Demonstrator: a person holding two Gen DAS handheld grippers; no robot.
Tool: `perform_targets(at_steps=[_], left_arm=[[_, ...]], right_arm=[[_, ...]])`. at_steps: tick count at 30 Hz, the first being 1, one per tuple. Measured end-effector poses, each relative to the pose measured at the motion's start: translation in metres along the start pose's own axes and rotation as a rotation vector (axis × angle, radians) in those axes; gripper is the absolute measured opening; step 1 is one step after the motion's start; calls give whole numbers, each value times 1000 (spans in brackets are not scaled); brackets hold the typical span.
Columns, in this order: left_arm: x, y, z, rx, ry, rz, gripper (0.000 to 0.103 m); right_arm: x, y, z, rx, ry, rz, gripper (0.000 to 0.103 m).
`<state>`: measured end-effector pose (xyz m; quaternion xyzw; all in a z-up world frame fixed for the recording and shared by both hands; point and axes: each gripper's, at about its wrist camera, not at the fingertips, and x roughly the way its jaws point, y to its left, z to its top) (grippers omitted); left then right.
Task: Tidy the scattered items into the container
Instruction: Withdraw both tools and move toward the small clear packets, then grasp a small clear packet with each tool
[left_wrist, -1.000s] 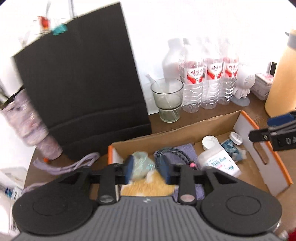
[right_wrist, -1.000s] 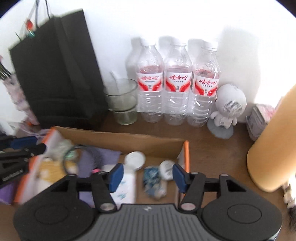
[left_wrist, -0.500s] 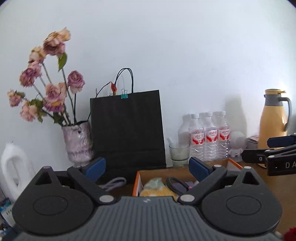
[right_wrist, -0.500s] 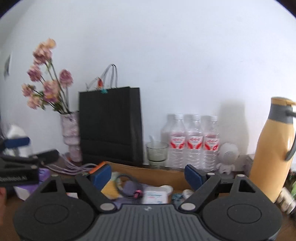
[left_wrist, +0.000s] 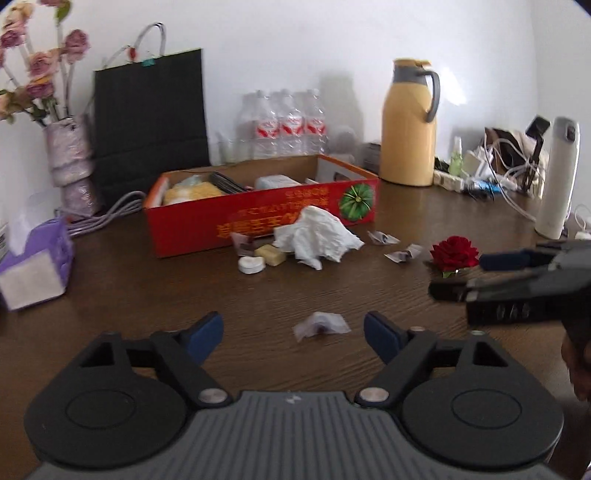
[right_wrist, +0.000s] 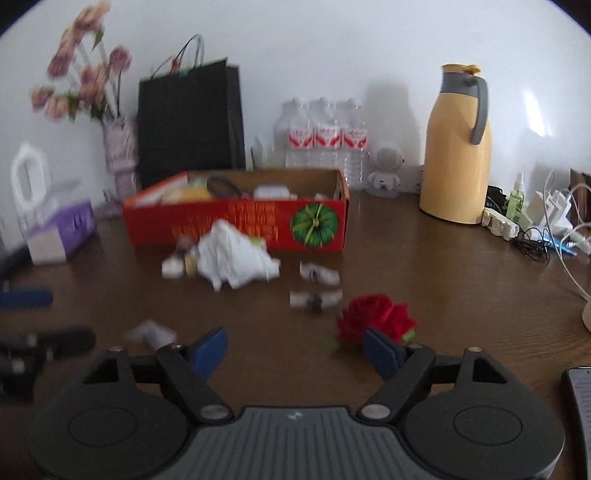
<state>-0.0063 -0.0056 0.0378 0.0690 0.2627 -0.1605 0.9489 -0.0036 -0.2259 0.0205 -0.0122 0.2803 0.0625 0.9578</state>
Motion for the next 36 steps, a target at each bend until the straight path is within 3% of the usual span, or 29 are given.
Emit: perform_targets(at_steps=[2, 5, 8, 12, 17, 20, 22, 23, 27, 36], left_arm=[[17, -1, 7, -22, 42, -13, 66], [39, 0, 11, -44, 91, -34, 62], [51, -5, 12, -52, 121, -35, 60], [62, -9, 9, -58, 155, -15, 41], [61, -6, 6, -66, 148, -13, 33], [60, -7, 5, -60, 140, -9, 25], [60, -7, 6, -66, 135, -7, 23], [61, -6, 6, -67, 133, -6, 19], [61, -3, 7, -92, 130, -19, 15], [46, 4, 10, -141, 94, 32, 14]], right_arm=[[7, -2, 0, 35, 26, 27, 66], [17, -6, 9, 77, 6, 80, 65], [33, -3, 22, 38, 2, 29, 65], [58, -7, 32, 31, 31, 15, 63], [81, -8, 40, -5, 46, -29, 60], [89, -9, 42, -30, 63, -35, 48], [92, -10, 42, -31, 82, -31, 27], [94, -11, 41, -28, 90, -26, 23], [92, -7, 41, -60, 92, -21, 21], [62, -11, 34, -43, 96, 35, 23]])
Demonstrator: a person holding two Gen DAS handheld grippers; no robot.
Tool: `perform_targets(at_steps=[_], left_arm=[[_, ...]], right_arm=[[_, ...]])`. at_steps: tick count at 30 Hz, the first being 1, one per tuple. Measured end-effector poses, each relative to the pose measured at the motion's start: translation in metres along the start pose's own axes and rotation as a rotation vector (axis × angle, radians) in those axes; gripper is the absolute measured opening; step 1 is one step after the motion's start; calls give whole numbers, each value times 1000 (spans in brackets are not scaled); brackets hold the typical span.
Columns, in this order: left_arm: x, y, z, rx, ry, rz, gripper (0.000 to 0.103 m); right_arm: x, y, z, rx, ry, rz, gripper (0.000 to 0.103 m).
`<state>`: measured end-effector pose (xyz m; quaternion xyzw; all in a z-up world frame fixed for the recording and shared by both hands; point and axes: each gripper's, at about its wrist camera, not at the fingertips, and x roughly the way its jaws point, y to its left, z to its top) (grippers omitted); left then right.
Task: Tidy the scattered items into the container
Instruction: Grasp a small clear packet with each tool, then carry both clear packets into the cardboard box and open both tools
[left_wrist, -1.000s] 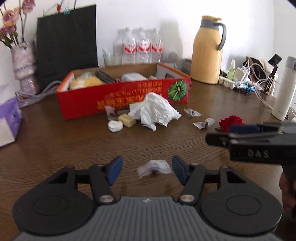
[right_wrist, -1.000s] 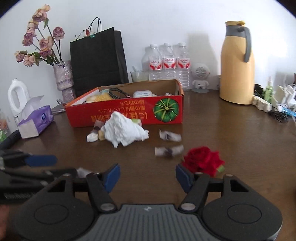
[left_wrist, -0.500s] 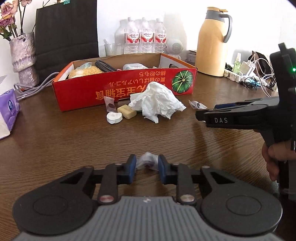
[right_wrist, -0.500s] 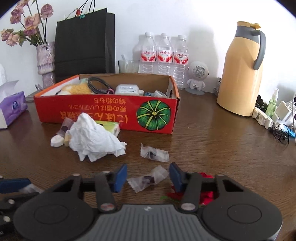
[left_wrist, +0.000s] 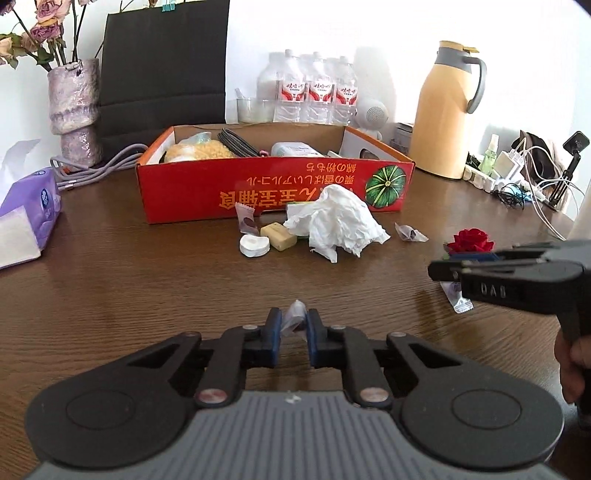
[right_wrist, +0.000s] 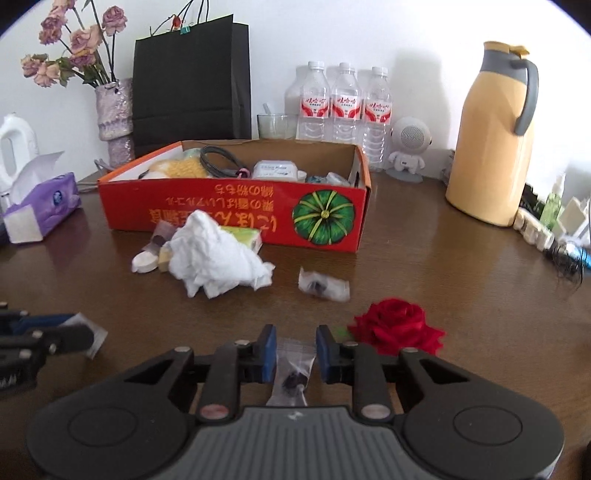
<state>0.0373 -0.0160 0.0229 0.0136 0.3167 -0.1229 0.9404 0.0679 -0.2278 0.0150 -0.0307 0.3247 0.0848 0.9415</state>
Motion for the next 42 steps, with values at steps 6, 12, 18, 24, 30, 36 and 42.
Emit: perform_targets(at_steps=[6, 12, 18, 24, 30, 36, 42], left_arm=[[-12, -6, -1, 34, -20, -21, 14], [-19, -10, -2, 37, -33, -18, 14], [-27, -1, 24, 10, -86, -34, 14], [-10, 9, 126, 109, -229, -43, 14], [88, 25, 228, 145, -109, -10, 14], [200, 47, 255, 144, 118, 47, 14], [229, 52, 246, 156, 187, 26, 42]], right_arm=[[-16, 0, -9, 9, -4, 2, 30], [-11, 4, -14, 12, 24, -2, 18], [-21, 5, -4, 3, -42, 11, 10], [-37, -17, 80, -3, -231, 51, 10], [22, -51, 187, 22, -155, 87, 10], [116, -62, 231, 29, 90, 81, 10], [172, -53, 227, -15, 223, 45, 40]])
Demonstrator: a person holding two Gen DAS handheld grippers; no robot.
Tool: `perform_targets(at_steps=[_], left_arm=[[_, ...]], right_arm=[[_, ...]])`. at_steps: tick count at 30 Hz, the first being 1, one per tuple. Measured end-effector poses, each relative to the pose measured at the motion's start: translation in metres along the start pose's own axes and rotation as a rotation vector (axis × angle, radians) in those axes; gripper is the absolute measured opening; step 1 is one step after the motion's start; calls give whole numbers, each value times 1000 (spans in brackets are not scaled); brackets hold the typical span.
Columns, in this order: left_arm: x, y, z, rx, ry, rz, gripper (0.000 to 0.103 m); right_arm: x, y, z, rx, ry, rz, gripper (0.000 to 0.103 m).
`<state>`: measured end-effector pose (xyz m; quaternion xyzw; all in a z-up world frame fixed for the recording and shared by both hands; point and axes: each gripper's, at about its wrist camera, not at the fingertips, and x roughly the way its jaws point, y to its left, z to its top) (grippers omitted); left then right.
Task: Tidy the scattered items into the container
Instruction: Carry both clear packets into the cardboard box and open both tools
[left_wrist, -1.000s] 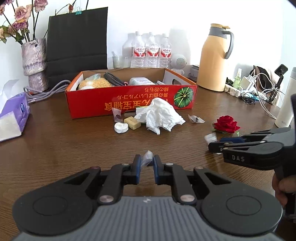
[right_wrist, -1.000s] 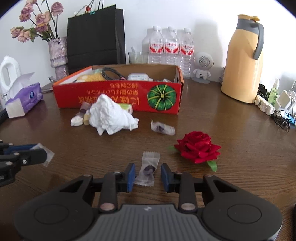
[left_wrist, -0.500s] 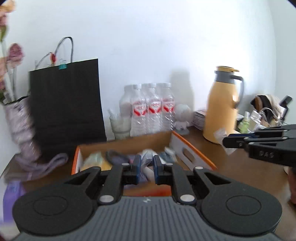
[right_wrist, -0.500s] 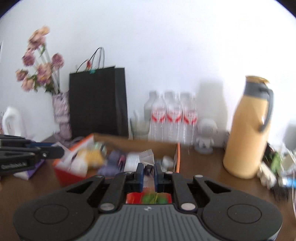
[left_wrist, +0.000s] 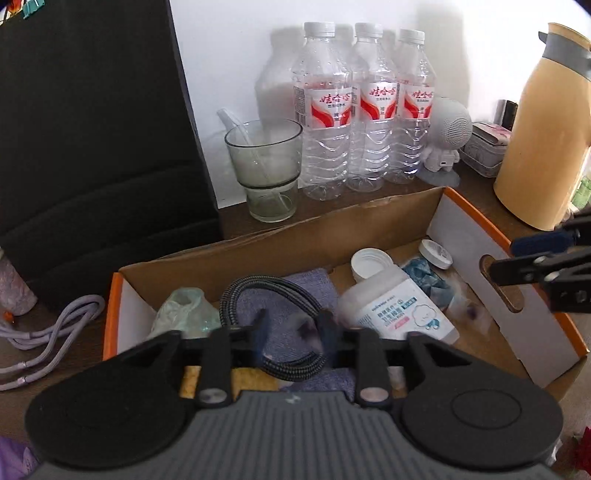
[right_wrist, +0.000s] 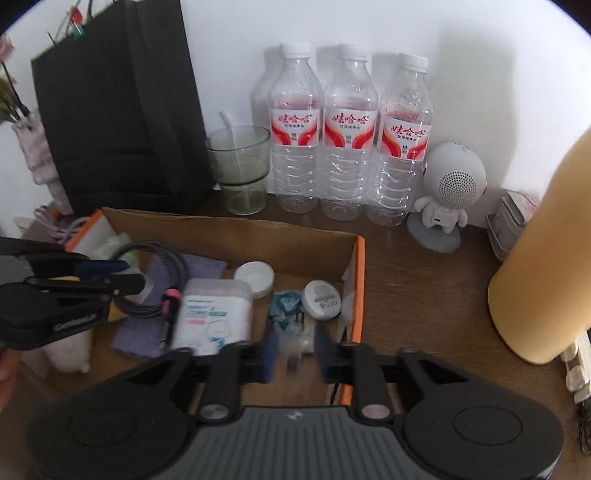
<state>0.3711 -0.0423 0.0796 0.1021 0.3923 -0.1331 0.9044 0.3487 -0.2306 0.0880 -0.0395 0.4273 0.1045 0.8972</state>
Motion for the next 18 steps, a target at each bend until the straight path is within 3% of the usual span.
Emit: perform_targets(at_steps=[1, 4, 8, 10, 14, 18], left_arm=[[0, 1, 0, -11, 3, -2, 44], [-6, 4, 3, -72, 30, -27, 49], [-30, 1, 7, -104, 47, -12, 77], [-45, -1, 10, -109, 56, -10, 80], [-72, -3, 9, -122, 106, 56, 103], [-96, 1, -3, -143, 116, 83, 103]], right_arm=[[6, -2, 1, 0, 4, -10, 47], [13, -7, 4, 63, 37, 13, 46], [11, -6, 4, 122, 90, 65, 48], [5, -3, 4, 132, 130, 114, 67], [-13, 5, 2, 155, 199, 185, 81], [-40, 16, -3, 134, 195, 140, 86]])
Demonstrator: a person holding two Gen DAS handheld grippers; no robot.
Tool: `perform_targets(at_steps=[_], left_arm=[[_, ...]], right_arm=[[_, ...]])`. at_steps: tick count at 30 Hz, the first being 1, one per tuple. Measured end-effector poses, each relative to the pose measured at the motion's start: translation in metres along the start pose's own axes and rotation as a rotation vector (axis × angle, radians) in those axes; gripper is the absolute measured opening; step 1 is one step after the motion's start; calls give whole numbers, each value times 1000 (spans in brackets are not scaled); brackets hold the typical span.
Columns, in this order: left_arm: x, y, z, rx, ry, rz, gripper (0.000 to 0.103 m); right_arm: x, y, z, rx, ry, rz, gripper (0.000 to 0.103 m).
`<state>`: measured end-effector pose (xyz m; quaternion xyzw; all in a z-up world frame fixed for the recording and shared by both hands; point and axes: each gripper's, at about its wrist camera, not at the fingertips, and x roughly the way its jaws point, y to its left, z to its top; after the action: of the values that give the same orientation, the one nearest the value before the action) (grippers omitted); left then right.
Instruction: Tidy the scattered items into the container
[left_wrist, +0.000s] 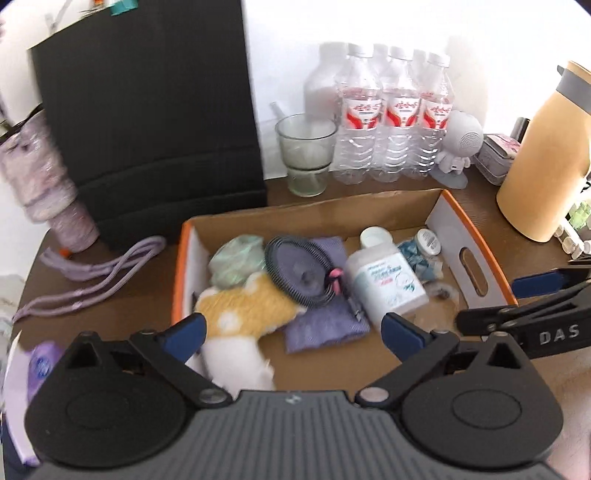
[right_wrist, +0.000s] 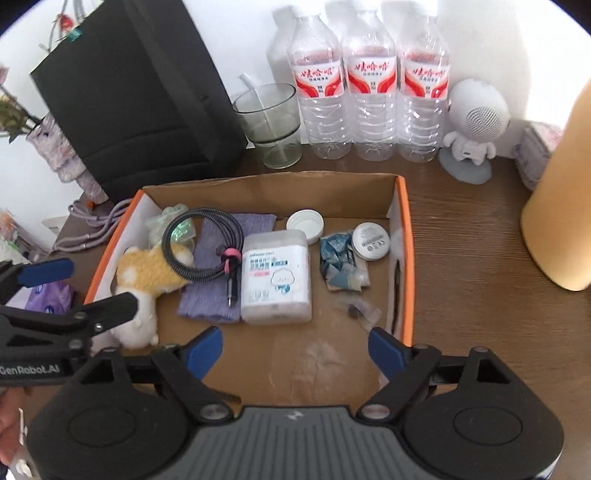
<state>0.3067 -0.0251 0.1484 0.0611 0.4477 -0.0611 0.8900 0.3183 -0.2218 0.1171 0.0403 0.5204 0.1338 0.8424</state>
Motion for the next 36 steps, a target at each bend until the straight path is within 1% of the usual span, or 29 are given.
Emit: perform_targets(at_steps=[1, 2, 3, 4, 5, 6, 7, 8, 9, 10, 11, 14, 16, 17, 18, 19, 20, 21, 22, 24, 25, 28, 30, 32, 33, 34, 36], left_arm=[[-6, 2, -6, -13, -12, 9, 103], [-12, 4, -14, -31, -41, 27, 103], [-23, 6, -26, -58, -101, 54, 103], [-37, 7, -41, -87, -194, 94, 103], [-49, 7, -57, -101, -299, 126, 103], [-61, 5, -76, -101, -424, 146, 103], [-72, 3, -96, -95, -546, 150, 103], [-78, 1, -112, -94, -624, 153, 103], [-82, 0, -123, -92, -660, 145, 103], [-82, 0, -130, -89, -655, 126, 103], [-81, 1, -133, -92, -627, 114, 103], [-74, 11, -146, -143, -538, 125, 103], [-65, 20, -164, -166, -500, 93, 103], [-54, 23, -173, -167, -453, 64, 100], [-42, 26, -180, -171, -397, 38, 89], [-30, 27, -185, -175, -346, 21, 81], [-18, 28, -189, -182, -300, 8, 66], [-10, 29, -190, -192, -268, -10, 58], [-4, 30, -191, -201, -249, -38, 57], [4, 28, -189, -210, -247, -106, 57], [8, 26, -187, -206, -250, -125, 57], [20, 17, -176, -180, -244, -124, 57], [27, 9, -170, -163, -232, -110, 51], [36, 5, -166, -144, -211, -84, 49], [41, 4, -165, -141, -199, -71, 45], [44, 4, -164, -141, -193, -64, 42], [45, 2, -164, -128, -205, -49, 37]], right_arm=[[-6, 3, -4, -7, -11, -16, 86], [-13, 7, -9, -18, -35, -28, 86], [-22, 11, -16, -33, -80, -35, 86], [-32, 14, -24, -49, -148, -34, 86], [-43, 16, -35, -65, -244, -33, 86], [-56, 19, -50, -85, -371, -37, 86], [-66, 21, -66, -110, -497, -36, 89], [-72, 23, -84, -132, -611, -35, 91], [-76, 26, -99, -153, -699, -34, 94], [-76, 28, -111, -172, -748, -30, 95], [-75, 30, -118, -193, -758, -25, 95], [-72, 30, -133, -214, -734, -29, 91], [-71, 24, -150, -189, -721, -41, 88], [-68, 18, -159, -159, -697, -29, 89], [-62, 10, -168, -126, -648, -7, 85], [-54, 2, -175, -98, -595, 8, 78], [-46, -4, -182, -68, -549, 7, 76], [-36, -8, -188, -46, -509, -11, 71], [-27, -11, -194, -32, -480, -40, 68], [-11, -12, -203, -27, -448, -88, 65], [-6, -11, -206, -30, -442, -94, 64], [5, -6, -208, -62, -429, -86, 59], [9, -3, -208, -89, -438, -113, 58], [12, -3, -208, -97, -436, -130, 56], [14, -5, -208, -94, -430, -128, 51], [17, -8, -206, -88, -420, -123, 42], [19, -10, -206, -81, -412, -131, 31]])
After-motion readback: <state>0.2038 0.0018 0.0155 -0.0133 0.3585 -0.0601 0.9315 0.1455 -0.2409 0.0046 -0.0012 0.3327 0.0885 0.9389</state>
